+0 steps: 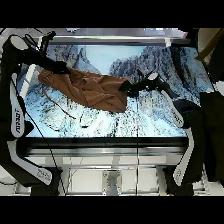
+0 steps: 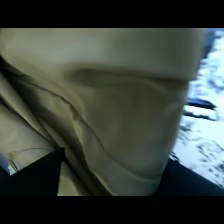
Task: Fold the clothes and pants, and hang the long-sleeved shirts on hangers.
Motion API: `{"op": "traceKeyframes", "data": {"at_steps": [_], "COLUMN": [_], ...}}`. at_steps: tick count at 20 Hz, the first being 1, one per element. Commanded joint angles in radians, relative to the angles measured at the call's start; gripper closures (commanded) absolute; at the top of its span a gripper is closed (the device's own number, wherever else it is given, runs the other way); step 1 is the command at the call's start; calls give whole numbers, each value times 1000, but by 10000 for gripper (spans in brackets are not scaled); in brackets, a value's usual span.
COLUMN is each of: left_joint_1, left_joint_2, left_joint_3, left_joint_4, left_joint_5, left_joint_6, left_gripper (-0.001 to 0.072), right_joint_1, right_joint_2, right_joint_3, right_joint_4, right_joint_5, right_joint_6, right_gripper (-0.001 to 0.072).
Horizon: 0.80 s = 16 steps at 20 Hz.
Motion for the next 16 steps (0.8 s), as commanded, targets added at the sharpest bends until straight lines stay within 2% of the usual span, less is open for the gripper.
{"op": "traceKeyframes", "data": {"at_steps": [1, 2, 3, 6, 11, 14, 16], "left_joint_1": [1, 1, 1, 11, -9, -86, -186], "left_joint_2": [1, 1, 1, 1, 27, 58, 54], "left_joint_3": [0, 0, 0, 0, 0, -1, -2], "left_joint_4": [0, 1, 1, 2, 2, 1, 2], "left_joint_5": [0, 0, 0, -1, -71, -79, -76], "left_joint_6": [0, 0, -1, -5, -42, -61, -56], "left_gripper": [689, 689, 689, 690, 691, 691, 691], "right_joint_1": [63, 74, 75, 43, -104, -203, -254], "right_joint_2": [-8, -7, -1, 57, 287, 448, 542], "right_joint_3": [6, 19, 37, 86, 88, 88, 88], "right_joint_4": [66, 66, 66, -7, -136, -183, -213], "right_joint_5": [-45, -37, -14, 126, 445, 634, 698], "right_joint_6": [-1, -1, -5, -13, 16, 60, 114], "right_gripper": [371, 597, 696, 698, 698, 698, 698]}}
